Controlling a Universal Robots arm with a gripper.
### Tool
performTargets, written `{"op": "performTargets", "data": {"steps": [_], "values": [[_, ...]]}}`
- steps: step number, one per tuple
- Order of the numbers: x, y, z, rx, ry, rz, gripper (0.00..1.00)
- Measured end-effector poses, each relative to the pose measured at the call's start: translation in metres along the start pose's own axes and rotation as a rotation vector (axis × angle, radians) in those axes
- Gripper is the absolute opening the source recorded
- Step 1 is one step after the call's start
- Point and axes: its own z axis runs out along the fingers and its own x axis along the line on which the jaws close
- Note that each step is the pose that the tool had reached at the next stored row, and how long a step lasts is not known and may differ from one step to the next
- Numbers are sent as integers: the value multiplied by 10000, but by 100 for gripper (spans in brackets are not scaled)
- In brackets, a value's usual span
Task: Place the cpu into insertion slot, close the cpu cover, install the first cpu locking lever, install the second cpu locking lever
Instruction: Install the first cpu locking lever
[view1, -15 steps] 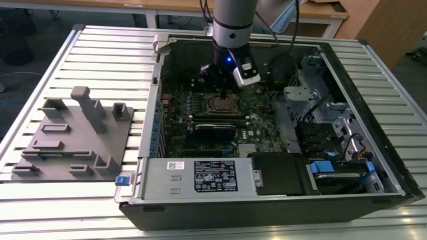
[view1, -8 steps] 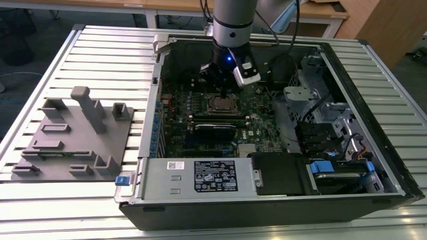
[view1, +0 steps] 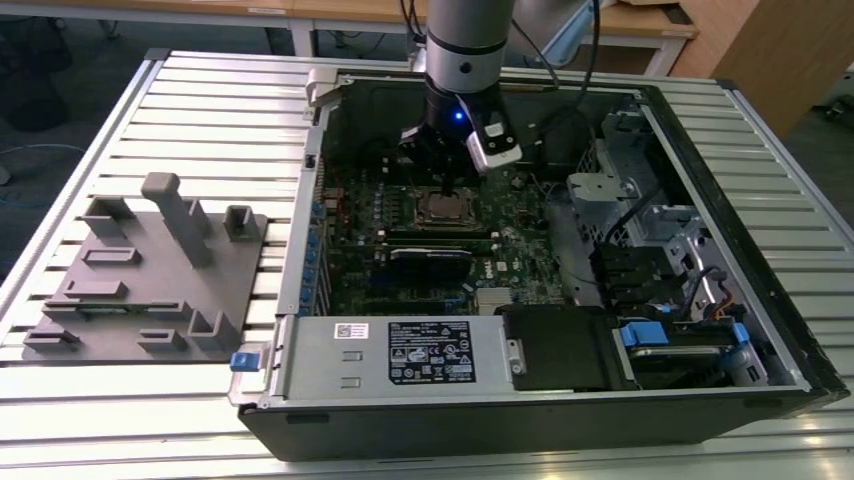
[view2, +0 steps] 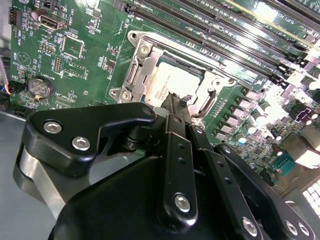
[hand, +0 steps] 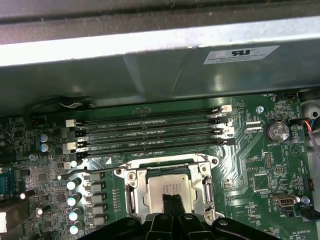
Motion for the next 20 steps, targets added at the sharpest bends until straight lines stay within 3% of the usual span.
{"op": "performTargets", "data": {"steps": [20], "values": [[2, 2, -54, -1, 0, 0, 10]]}}
